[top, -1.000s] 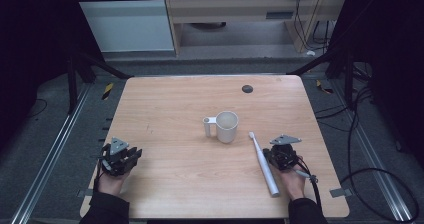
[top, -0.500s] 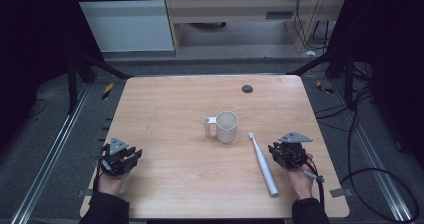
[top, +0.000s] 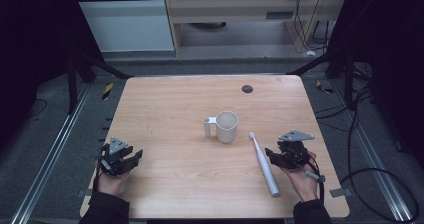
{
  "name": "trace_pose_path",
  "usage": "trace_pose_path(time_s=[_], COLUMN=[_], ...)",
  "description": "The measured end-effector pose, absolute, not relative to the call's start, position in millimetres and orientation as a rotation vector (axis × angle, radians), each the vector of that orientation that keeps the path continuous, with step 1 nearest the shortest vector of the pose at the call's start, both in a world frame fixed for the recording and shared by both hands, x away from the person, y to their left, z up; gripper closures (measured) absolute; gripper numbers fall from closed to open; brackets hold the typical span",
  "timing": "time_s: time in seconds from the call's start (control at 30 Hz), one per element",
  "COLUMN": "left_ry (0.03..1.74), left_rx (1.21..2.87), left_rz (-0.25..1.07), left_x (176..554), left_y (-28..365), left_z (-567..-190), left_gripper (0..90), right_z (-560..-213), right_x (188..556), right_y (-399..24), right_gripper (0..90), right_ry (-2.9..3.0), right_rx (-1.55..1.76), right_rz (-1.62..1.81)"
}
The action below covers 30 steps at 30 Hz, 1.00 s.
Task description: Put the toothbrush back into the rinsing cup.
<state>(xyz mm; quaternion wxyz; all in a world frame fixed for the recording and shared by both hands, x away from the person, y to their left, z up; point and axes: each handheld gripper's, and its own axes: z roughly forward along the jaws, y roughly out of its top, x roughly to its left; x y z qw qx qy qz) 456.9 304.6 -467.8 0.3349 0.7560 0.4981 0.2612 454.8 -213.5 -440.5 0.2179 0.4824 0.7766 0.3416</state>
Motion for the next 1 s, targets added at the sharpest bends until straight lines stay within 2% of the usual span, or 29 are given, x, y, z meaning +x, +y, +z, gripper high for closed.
trace_pose_path(time_s=[0.27,1.0], left_ry=[1.317,1.318], left_rx=[1.972,1.981], left_rz=[0.707,0.701], left_x=[458.1,458.9], left_y=[305.7,304.9], left_z=[-469.7,-470.0], left_gripper=[45.9,45.6], right_z=[-439.8,-458.6], right_x=[454.4,466.8], right_y=[-201.5,-186.7], right_gripper=[41.6,42.0], right_ry=[2.197,2.296], right_rx=[1.346,1.437], right_rz=[0.919,0.751])
